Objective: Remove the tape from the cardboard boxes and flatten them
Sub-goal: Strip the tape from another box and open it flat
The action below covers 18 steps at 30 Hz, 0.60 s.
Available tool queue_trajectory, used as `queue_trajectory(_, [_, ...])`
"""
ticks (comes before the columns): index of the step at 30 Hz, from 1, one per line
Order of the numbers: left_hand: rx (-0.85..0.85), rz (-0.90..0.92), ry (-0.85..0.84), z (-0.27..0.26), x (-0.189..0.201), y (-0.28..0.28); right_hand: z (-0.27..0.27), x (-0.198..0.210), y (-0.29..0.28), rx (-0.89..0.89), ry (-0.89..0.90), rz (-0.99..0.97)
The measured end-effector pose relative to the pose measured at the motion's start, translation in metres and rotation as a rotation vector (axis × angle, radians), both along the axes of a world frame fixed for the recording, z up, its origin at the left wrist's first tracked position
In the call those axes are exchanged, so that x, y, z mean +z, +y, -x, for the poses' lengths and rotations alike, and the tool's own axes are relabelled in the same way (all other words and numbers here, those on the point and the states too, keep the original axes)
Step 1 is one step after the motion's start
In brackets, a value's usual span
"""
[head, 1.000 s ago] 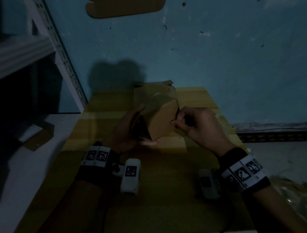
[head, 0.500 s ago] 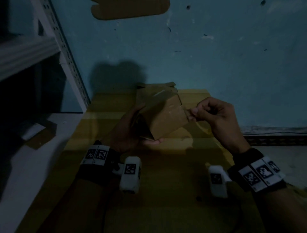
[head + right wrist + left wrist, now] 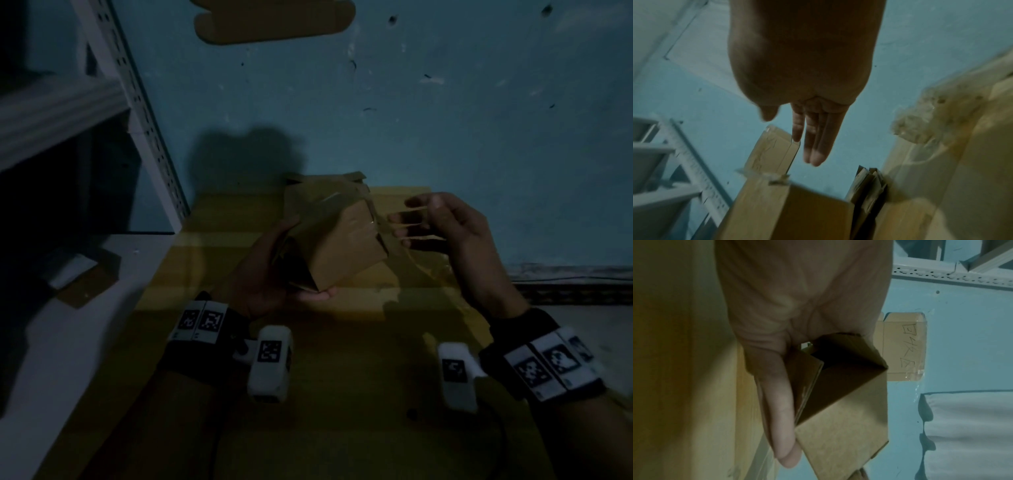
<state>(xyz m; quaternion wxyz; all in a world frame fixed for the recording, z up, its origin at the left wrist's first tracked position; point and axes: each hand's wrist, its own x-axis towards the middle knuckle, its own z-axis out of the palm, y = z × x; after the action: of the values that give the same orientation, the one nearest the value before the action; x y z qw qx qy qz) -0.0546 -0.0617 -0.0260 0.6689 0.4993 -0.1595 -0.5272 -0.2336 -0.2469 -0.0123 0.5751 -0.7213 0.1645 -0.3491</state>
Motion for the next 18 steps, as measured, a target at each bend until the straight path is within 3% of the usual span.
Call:
queue_trajectory(3, [0.028, -0.005, 0.0, 0.002, 0.0, -0.002, -0.002, -0.002, 0.006, 0.023, 0.118, 0.168])
queue_trajectory(7, [-0.056, -0.048, -0.063, 0.006, -0.002, -0.008, -0.008, -0.006, 0.016, 0.074, 0.289, 0.333])
queue_trajectory(10, [-0.074, -0.083, -0.092, 0.009, -0.003, -0.01, -0.013, -0.014, 0.017, 0.073, 0.304, 0.4])
queue_trajectory(18, [-0.124, -0.103, -0.054, 0.004, -0.007, -0.009, -0.011, -0.015, 0.015, 0.123, 0.231, 0.362])
